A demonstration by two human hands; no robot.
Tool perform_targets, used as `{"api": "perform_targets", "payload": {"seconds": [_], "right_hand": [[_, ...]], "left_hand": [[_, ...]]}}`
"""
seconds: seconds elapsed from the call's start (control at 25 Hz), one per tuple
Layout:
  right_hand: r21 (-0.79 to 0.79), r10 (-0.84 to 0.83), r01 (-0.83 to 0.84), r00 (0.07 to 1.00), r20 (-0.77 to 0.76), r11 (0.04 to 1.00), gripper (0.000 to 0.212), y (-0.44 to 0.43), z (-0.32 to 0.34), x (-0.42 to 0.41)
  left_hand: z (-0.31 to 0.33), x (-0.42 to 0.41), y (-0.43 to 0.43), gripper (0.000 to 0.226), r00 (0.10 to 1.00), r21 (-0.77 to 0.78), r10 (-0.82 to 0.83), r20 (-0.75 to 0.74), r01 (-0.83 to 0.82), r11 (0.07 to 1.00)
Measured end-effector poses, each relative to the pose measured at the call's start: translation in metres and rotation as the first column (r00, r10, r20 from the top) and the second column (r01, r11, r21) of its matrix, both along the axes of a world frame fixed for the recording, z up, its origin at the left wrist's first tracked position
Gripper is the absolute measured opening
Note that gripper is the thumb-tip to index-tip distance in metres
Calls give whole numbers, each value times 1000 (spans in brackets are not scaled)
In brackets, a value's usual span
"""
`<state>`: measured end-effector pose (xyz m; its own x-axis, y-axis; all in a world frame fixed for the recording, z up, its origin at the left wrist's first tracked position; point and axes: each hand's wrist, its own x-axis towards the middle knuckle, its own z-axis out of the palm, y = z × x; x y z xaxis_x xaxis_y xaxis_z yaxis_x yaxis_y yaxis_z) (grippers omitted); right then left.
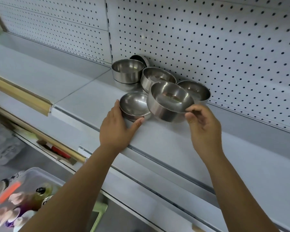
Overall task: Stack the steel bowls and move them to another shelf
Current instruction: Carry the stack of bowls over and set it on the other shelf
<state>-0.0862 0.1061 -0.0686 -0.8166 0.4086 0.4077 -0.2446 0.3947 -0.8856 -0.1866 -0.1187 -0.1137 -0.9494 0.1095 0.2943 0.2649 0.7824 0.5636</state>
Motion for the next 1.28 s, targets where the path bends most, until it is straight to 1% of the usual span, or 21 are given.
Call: {"api": "perform_targets", "payload": {"seconds": [0.12, 0.28, 0.4, 0.52, 0.6, 0.68, 0.72, 0.76, 0.8, 0.88, 0.96, 1.04, 1.16, 1.28], "right_hand": [[0, -40, 40, 998, 53, 999, 24, 14, -11, 18], [-17, -41, 42, 996, 78, 999, 15, 13, -29, 32], [-45, -15, 19, 997, 76, 999, 8, 12, -36, 34], [-50, 19, -15, 996, 86, 999, 10, 13, -36, 34], [-65, 46, -39, 993, 111, 997, 11, 14, -37, 32], [-77, 91, -80, 985, 144, 994, 12, 17, -37, 33], [-88, 116, -103, 981, 154, 991, 18, 18, -36, 34], [-99, 131, -117, 980, 153, 988, 22, 20, -34, 35], [-106, 138, -123, 979, 147, 987, 26, 21, -32, 35], [-118, 116, -100, 983, 142, 988, 30, 23, -31, 35], [-164, 64, -43, 990, 125, 986, 29, 24, -32, 34], [-199, 0, 26, 991, 131, 980, 28, 31, -33, 35], [-78, -45, 57, 988, 148, 995, 24, 53, -17, 32], [114, -18, 3, 991, 132, 993, 12, 76, 1, 0]], "left_hand": [[1, 0, 2, 107, 1000, -8, -3, -12, 3, 1000], [-3, -2, 1, 102, 1000, 20, 11, -29, -11, 1000], [-9, -5, -1, 100, 998, 4, 5, -58, -5, 1000], [-14, -6, 0, 93, 998, 13, 21, -65, -20, 1000], [-15, -3, -1, 84, 990, 72, 23, -138, -14, 997], [-16, 6, 1, 74, 961, 145, 33, -273, 8, 989], [-16, 15, 4, 71, 943, 184, 23, -332, 41, 982], [-16, 27, 11, 72, 933, 231, -8, -359, 97, 968], [-13, 39, 21, 76, 935, 275, -61, -350, 164, 947], [-5, 58, 44, 90, 949, 343, -194, -247, 273, 899], [2, 71, 65, 109, 960, 428, -259, -101, 277, 860], [5, 77, 78, 122, 966, 502, -260, -11, 230, 834], [6, 76, 83, 130, 978, 481, -205, 25, 169, 861], [5, 80, 83, 129, 985, 471, -168, 48, 126, 873]]}}
